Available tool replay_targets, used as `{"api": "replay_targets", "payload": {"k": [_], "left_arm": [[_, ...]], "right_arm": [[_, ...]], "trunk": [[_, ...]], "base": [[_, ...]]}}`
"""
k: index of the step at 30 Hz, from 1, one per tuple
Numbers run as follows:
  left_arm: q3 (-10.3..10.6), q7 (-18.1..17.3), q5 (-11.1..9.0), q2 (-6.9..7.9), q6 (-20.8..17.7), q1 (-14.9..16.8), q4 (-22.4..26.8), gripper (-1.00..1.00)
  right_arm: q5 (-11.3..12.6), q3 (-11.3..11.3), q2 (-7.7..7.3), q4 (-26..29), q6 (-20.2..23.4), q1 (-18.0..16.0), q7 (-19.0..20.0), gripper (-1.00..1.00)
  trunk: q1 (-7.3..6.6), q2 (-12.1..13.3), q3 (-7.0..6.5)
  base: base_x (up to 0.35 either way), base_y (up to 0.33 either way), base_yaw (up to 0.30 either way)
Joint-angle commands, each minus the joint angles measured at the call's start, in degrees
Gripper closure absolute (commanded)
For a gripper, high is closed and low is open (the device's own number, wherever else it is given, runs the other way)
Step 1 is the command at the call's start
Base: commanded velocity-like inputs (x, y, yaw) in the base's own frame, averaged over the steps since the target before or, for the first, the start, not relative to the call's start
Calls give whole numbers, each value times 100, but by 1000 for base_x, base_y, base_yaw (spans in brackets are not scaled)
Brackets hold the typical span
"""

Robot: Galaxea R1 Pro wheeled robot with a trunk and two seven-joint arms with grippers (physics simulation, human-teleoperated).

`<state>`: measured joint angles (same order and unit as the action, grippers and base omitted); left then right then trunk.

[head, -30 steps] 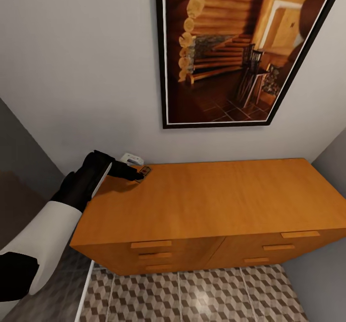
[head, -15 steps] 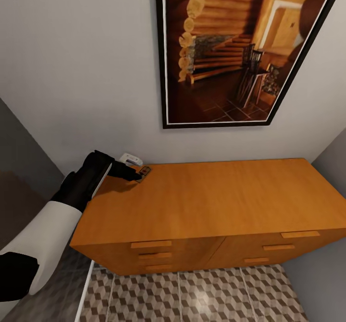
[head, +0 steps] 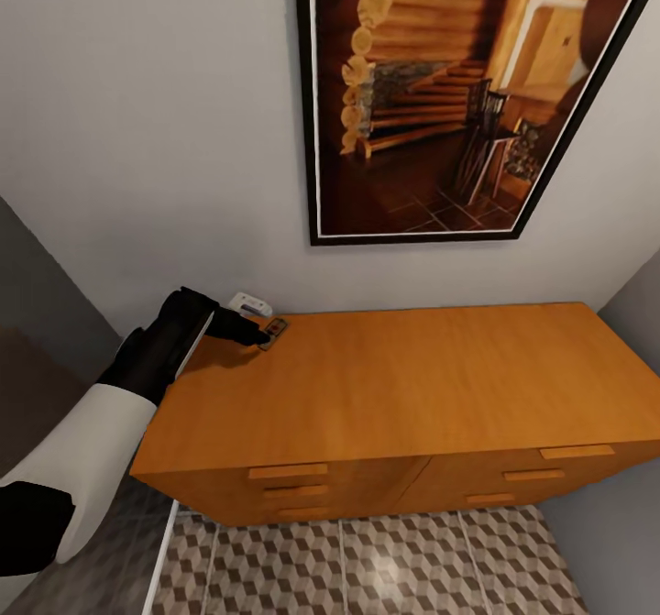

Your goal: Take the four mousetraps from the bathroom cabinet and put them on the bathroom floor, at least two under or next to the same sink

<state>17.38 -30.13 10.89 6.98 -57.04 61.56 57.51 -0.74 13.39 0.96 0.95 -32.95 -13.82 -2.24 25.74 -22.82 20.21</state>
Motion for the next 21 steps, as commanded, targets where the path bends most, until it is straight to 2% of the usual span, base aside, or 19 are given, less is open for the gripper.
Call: {"api": "replay_targets", "payload": {"k": [1, 4, 7, 11, 15, 21], "left_arm": [[16, -48, 65, -13, -9, 5, 9, -100], [22, -47, 146, -58, -9, 5, 16, -100], [45, -46, 391, -133, -13, 5, 38, -100], [61, -53, 825, -220, -17, 5, 42, -100], [63, -54, 937, -235, -17, 5, 33, -100], [78, -54, 982, -278, -17, 5, 23, -100]], "right_arm": [[4, 24, 1, -7, -19, -6, -3, 100], [4, 24, 1, -7, -19, -6, -2, 100], [4, 24, 1, -7, -19, -6, -2, 100], [4, 24, 1, -7, -19, -6, 0, 100], [4, 24, 1, -7, -19, -4, 2, 100], [4, 24, 1, -7, -19, -6, -4, 100]], "trunk": [[4, -10, 12], [4, -10, 15], [4, -10, 16], [4, -10, 17], [4, -10, 17], [4, -10, 17]], "base": [[114, 0, 0], [114, 0, 0], [70, 0, 0], [19, 0, 0], [4, 0, 0], [0, 0, 0]]}}
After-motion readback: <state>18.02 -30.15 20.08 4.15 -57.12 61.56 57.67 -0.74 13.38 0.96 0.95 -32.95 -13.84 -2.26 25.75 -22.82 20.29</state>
